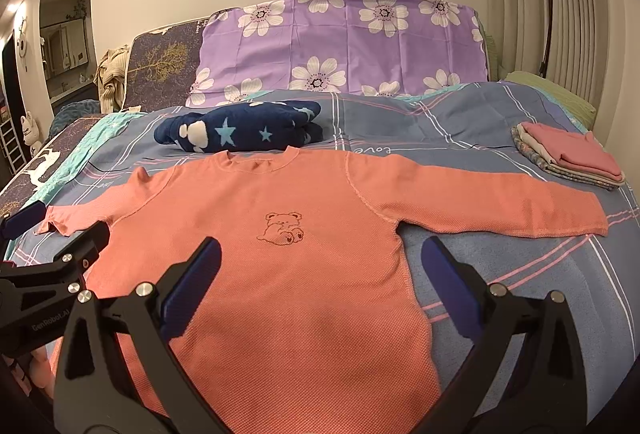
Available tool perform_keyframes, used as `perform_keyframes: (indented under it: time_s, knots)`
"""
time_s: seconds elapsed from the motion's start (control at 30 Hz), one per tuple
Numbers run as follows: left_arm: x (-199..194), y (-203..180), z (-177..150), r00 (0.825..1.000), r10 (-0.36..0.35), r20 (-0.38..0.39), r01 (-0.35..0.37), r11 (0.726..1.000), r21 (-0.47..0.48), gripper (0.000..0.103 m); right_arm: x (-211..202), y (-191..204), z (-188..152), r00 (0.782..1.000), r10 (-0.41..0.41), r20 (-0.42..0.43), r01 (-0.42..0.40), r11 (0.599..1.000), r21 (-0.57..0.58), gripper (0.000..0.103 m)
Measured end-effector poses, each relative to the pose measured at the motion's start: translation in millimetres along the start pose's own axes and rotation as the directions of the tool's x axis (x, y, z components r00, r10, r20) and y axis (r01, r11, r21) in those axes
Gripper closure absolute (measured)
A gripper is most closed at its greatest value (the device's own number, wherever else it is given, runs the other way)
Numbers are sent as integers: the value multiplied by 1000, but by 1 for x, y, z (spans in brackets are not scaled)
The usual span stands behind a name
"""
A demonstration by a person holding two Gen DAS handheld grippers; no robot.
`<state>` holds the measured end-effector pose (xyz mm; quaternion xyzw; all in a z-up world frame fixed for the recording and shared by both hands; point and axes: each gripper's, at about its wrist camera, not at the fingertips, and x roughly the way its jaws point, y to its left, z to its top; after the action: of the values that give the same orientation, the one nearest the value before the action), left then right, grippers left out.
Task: Fold small clothes
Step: 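Move both grippers over the coral shirt toward its sides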
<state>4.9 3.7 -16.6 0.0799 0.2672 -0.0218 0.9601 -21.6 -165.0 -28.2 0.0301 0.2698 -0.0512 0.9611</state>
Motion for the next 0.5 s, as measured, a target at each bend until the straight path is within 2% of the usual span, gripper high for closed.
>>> perform_keyframes:
  time_s: [0.5]
  knots:
    - [-3, 2, -2, 1000, -10, 8, 10, 1000, 1, 1, -3, 1, 1, 1000, 0, 3, 0, 1000, -4, 2]
